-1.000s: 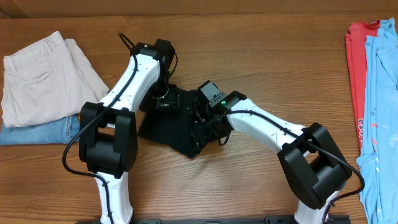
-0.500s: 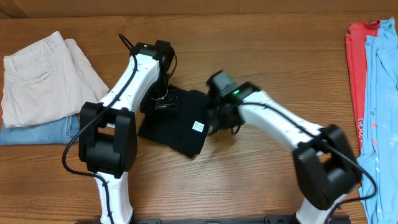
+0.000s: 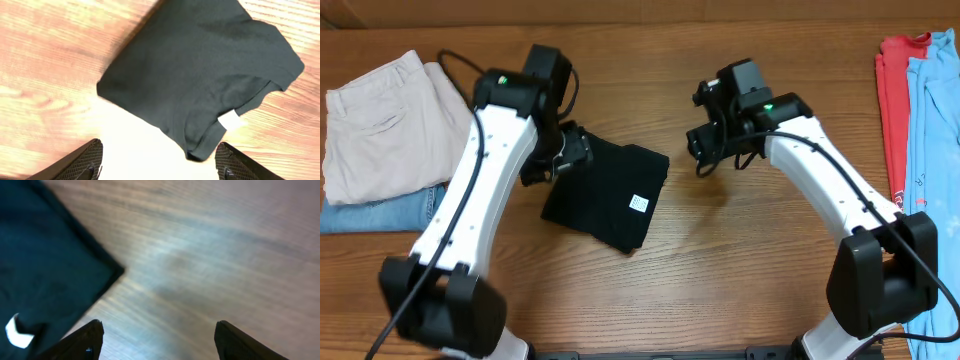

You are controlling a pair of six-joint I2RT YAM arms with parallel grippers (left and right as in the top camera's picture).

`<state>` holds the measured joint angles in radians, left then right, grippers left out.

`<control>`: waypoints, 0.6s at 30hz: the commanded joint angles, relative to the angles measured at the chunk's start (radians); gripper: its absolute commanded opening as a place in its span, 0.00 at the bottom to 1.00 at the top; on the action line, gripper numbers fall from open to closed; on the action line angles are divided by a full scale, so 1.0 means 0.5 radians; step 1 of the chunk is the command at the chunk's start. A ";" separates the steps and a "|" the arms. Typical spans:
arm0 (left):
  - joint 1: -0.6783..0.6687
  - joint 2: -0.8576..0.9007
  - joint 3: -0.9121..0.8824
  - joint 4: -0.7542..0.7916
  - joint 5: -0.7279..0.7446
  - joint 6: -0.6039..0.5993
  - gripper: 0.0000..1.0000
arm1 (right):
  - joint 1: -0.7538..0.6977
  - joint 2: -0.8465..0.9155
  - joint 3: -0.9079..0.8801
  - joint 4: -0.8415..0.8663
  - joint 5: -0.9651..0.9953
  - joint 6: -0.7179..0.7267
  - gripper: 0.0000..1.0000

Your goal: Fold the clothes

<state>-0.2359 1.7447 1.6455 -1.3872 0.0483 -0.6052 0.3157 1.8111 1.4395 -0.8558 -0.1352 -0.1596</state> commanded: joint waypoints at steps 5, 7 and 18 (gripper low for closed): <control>-0.014 -0.259 -0.762 0.435 0.206 -0.330 0.75 | -0.043 -0.003 0.075 0.264 -0.053 -0.220 0.80; -0.014 -0.303 -0.955 0.597 0.299 -0.372 0.75 | -0.043 0.031 0.075 0.362 -0.056 -0.219 0.82; -0.013 -0.314 -1.468 1.221 0.542 -0.392 0.76 | 0.019 0.456 0.075 0.659 -0.344 -0.219 0.84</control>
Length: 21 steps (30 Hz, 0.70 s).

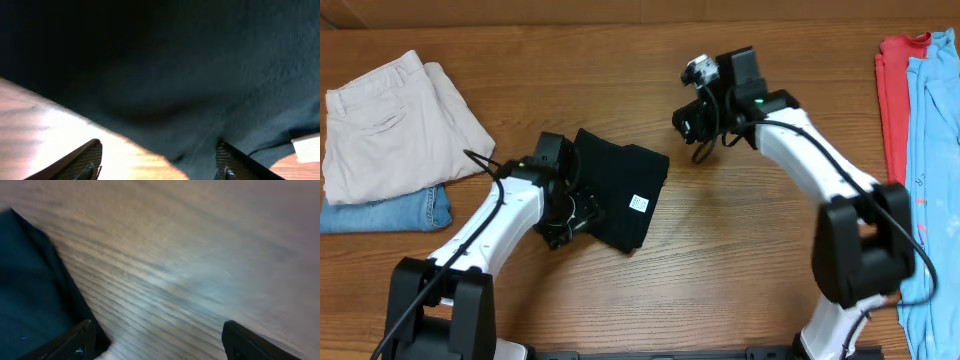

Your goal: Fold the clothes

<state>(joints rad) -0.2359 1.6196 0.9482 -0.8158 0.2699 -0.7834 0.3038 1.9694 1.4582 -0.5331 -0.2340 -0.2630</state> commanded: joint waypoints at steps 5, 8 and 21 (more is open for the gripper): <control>-0.013 -0.063 -0.109 0.146 0.087 -0.035 0.79 | 0.125 0.333 0.037 -0.016 -0.169 -0.005 0.84; -0.013 -0.063 -0.111 0.174 0.067 -0.034 0.81 | 0.192 0.375 0.037 -0.098 -0.156 -0.014 0.84; 0.024 0.006 -0.111 0.527 -0.121 0.126 0.88 | 0.213 0.375 0.037 -0.641 0.105 -0.008 0.77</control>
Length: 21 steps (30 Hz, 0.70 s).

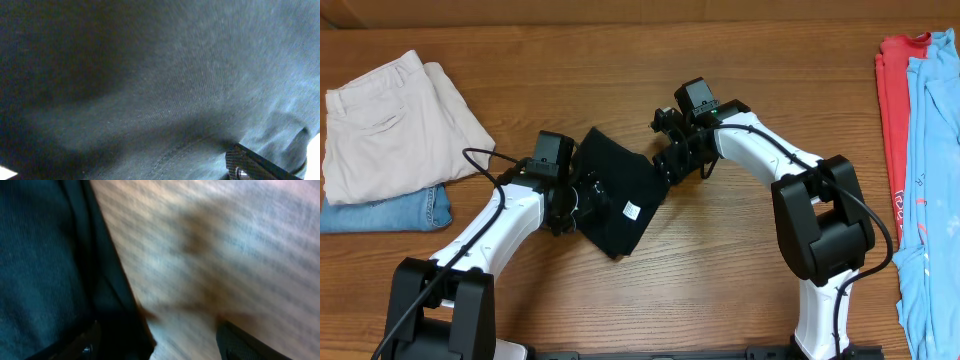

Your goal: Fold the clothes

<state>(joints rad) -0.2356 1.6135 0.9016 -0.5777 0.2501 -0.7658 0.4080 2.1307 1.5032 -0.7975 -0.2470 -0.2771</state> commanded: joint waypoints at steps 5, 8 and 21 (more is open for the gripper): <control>0.154 0.096 -0.018 0.232 -0.079 0.182 0.88 | 0.007 0.052 -0.053 -0.262 0.133 0.060 0.74; 0.271 0.106 -0.015 0.308 -0.040 0.262 0.87 | 0.009 0.052 -0.053 -0.327 0.132 0.147 0.74; 0.549 0.105 0.116 0.024 0.604 0.633 0.96 | 0.010 0.052 -0.053 -0.355 0.127 0.212 0.75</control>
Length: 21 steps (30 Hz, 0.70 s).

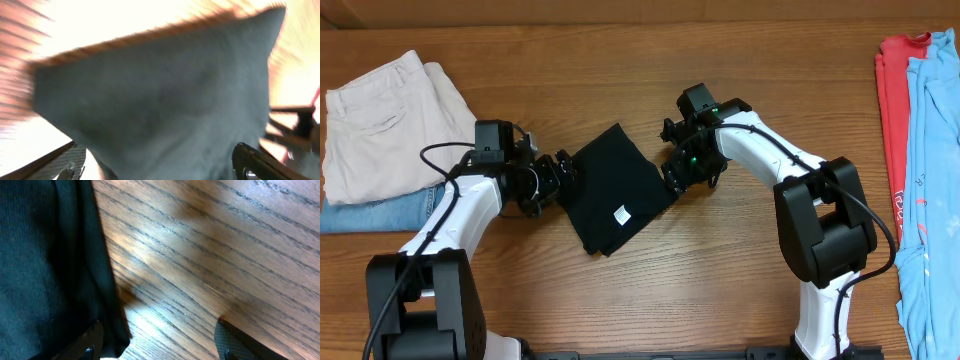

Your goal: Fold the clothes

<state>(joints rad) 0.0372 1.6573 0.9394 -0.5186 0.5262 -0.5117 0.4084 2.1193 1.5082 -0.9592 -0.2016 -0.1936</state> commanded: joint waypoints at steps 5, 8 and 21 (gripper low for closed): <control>0.003 0.018 0.032 -0.231 -0.212 0.125 0.97 | 0.005 0.075 -0.063 -0.024 0.036 0.045 0.75; 0.003 0.018 0.022 -0.230 -0.336 0.092 0.97 | 0.005 0.075 -0.063 -0.023 0.036 0.045 0.75; 0.002 0.149 0.019 0.078 -0.404 0.099 1.00 | 0.005 0.075 -0.063 -0.024 0.036 0.045 0.75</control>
<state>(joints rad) 0.0372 1.6825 0.9413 -0.4900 0.3283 -0.4774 0.4084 2.1189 1.5082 -0.9596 -0.2016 -0.1841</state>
